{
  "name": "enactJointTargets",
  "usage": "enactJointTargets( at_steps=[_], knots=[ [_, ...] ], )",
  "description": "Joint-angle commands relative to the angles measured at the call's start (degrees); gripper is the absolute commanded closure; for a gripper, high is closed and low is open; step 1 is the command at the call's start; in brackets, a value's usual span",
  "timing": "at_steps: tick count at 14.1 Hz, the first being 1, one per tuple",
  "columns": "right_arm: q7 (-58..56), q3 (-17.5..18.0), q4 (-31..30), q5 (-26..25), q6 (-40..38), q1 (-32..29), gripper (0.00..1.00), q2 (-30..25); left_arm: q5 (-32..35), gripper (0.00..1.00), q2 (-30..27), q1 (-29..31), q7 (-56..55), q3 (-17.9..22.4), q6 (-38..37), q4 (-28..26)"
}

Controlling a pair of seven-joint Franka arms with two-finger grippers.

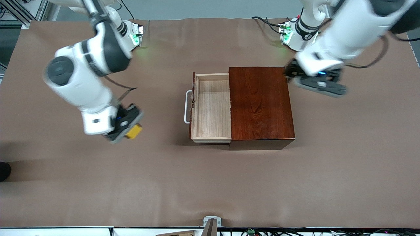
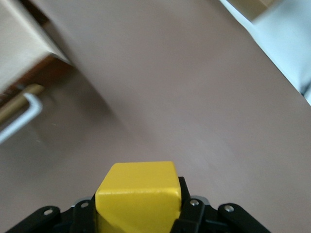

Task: Open drawer, take yellow block, close drawer
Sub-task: 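Lift the block with the right gripper while the left gripper reaches the handle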

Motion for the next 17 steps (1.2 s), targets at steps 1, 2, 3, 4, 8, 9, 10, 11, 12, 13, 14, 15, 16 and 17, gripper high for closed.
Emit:
enactJointTargets(
  at_steps=[1,2,3,4,8,9,10,11,12,13,14,15,16,17],
  knots=[
    [1.96,1.40,-1.22,-0.95,-1.87,-4.94,1.00,-1.07,0.70,0.00,3.71,-3.25,1.41,-1.85,2.45,2.81],
    [1.96,1.40,-1.48,-1.04,-2.05,-6.78,1.00,-0.90,0.79,0.00,4.85,-5.35,3.60,-2.90,2.99,3.50],
    [2.05,1.31,-1.66,-1.04,-2.13,-8.98,1.00,-0.90,0.79,0.00,5.90,-7.20,7.01,-3.34,3.08,5.08],
    [2.05,1.31,-1.75,-1.04,-2.66,-11.69,1.00,-0.72,0.79,0.00,7.74,-10.09,10.01,-3.43,3.25,6.57],
    [6.16,1.31,-3.50,-1.04,-2.93,-19.44,1.00,0.60,0.79,0.00,17.23,-19.32,27.30,-3.26,8.86,14.48],
    [8.62,1.31,-4.37,-1.04,-2.93,-20.50,1.00,0.60,0.70,0.00,18.99,-20.82,30.39,-3.17,12.10,14.67],
    [11.34,1.31,-5.43,-1.04,-2.93,-21.47,1.00,0.60,0.61,0.00,21.01,-21.71,31.82,-3.43,16.05,14.67],
    [13.80,1.31,-6.48,-1.04,-2.84,-22.35,1.00,0.60,0.70,0.00,23.12,-23.28,32.70,-3.52,19.31,15.11],
    [15.83,1.31,-7.62,-1.04,-2.58,-22.97,1.00,0.60,0.70,0.00,25.14,-25.56,33.23,-3.00,22.82,15.90],
    [17.59,1.31,-8.51,-1.04,-2.49,-23.49,1.00,0.51,0.70,0.00,27.43,-26.72,33.24,-2.91,26.42,16.43],
    [19.52,1.40,-9.12,-0.95,-2.49,-23.59,1.00,0.51,0.70,0.00,29.28,-27.25,33.33,-2.91,29.59,16.78],
    [21.19,1.40,-9.91,-0.95,-2.40,-23.59,1.00,0.42,0.79,0.00,30.86,-27.69,34.54,-2.82,31.88,17.04],
    [23.04,1.40,-10.53,-0.95,-2.14,-23.59,1.00,0.34,0.79,0.00,32.18,-28.30,36.73,-2.73,33.39,17.05],
    [24.97,1.40,-10.62,-0.95,-2.05,-23.50,1.00,0.51,0.79,0.00,33.15,-28.48,39.19,-2.03,34.53,17.05]
  ],
)
